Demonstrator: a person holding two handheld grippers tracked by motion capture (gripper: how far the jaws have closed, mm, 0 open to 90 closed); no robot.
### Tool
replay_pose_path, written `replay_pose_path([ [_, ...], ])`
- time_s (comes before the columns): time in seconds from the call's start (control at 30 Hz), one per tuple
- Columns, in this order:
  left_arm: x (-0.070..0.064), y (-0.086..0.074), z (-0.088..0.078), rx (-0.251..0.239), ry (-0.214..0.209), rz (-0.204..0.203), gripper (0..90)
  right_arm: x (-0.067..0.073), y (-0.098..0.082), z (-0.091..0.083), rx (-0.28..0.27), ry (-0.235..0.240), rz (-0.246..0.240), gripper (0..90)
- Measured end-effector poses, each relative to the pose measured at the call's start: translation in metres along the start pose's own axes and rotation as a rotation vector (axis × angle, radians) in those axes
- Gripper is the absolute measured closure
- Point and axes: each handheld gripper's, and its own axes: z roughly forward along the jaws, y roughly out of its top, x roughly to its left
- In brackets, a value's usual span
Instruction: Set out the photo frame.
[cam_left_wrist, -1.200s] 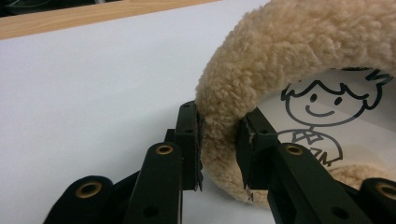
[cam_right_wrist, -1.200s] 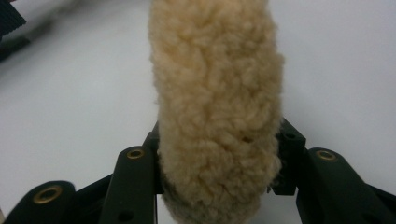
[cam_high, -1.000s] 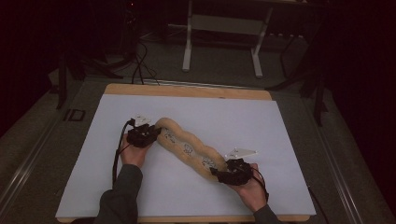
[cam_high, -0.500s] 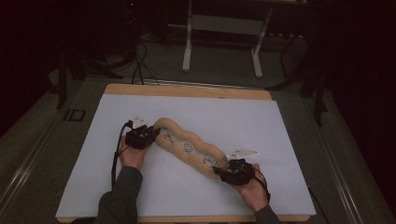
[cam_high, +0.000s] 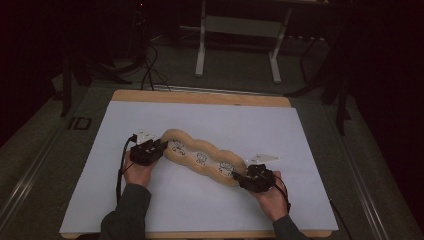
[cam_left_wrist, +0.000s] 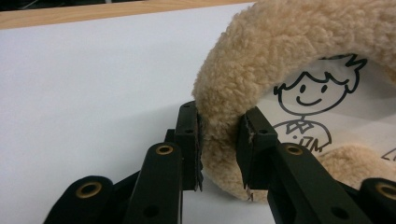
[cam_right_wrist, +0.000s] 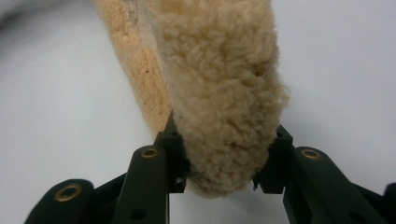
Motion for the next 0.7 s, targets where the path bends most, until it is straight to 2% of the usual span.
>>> replay_pose_path([
  [0.27, -0.001, -0.005, -0.007, -0.005, 0.000, -0.004, 72.7, -0.005, 0.003, 0.001, -0.010, -0.023, 0.007, 63.6],
  [0.7, -0.006, -0.008, -0.015, -0.020, 0.010, -0.016, 72.6, -0.009, 0.006, -0.001, -0.025, -0.025, -0.002, 63.7],
])
